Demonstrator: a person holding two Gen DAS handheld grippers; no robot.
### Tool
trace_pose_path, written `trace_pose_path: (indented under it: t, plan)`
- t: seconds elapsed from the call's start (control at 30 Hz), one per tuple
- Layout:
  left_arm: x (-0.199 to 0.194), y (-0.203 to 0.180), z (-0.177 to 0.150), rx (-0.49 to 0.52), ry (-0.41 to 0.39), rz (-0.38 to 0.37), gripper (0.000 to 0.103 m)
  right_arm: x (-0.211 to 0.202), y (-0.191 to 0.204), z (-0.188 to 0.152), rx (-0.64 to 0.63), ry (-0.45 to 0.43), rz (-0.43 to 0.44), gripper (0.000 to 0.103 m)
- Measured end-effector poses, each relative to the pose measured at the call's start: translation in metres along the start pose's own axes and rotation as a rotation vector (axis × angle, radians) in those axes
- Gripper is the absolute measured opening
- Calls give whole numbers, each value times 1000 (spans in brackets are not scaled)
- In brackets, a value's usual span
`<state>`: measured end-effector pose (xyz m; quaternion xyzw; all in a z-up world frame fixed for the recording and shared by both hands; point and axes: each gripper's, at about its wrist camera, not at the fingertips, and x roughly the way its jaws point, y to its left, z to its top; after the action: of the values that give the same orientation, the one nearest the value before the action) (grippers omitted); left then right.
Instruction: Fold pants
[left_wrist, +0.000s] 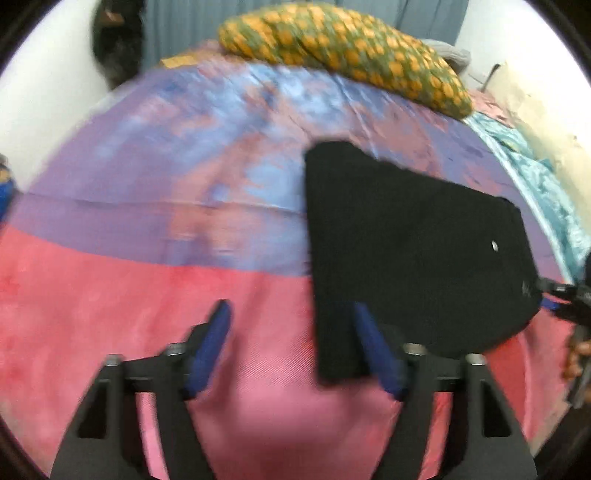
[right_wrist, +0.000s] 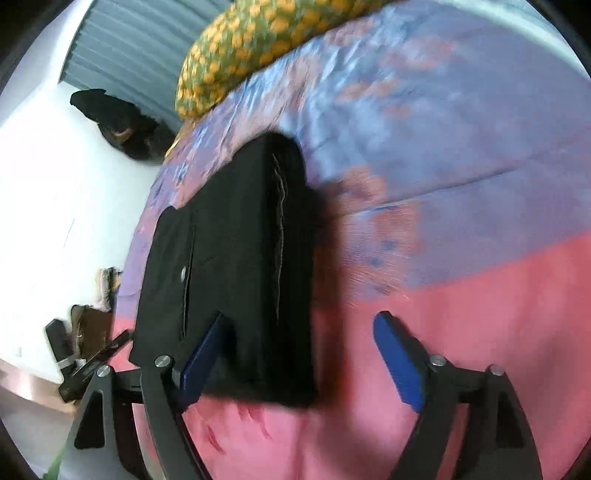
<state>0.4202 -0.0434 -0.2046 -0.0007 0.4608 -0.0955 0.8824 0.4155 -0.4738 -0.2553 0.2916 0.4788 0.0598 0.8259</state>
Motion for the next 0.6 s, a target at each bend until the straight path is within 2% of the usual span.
trace_pose_path:
  t: [0.13, 0.27, 0.37, 0.5, 0.6]
  plan:
    - [-42, -7, -11, -2, -40, 10, 95, -52, 19, -29, -80, -66, -106, 103]
    - [-87, -22, -23, 6, -94, 79, 98, -93, 55, -70, -158, -139, -198, 103]
    - [-108, -34, -30, 42, -130, 155, 100, -109, 102, -100, -269, -204, -346, 103]
    - [-138, -41, -46, 54, -158, 248, 100, -134, 156, -145, -350, -280, -406, 103]
    - [-162, -42, -61, 62, -163, 241, 100, -154, 187, -177, -352, -321, -439, 103]
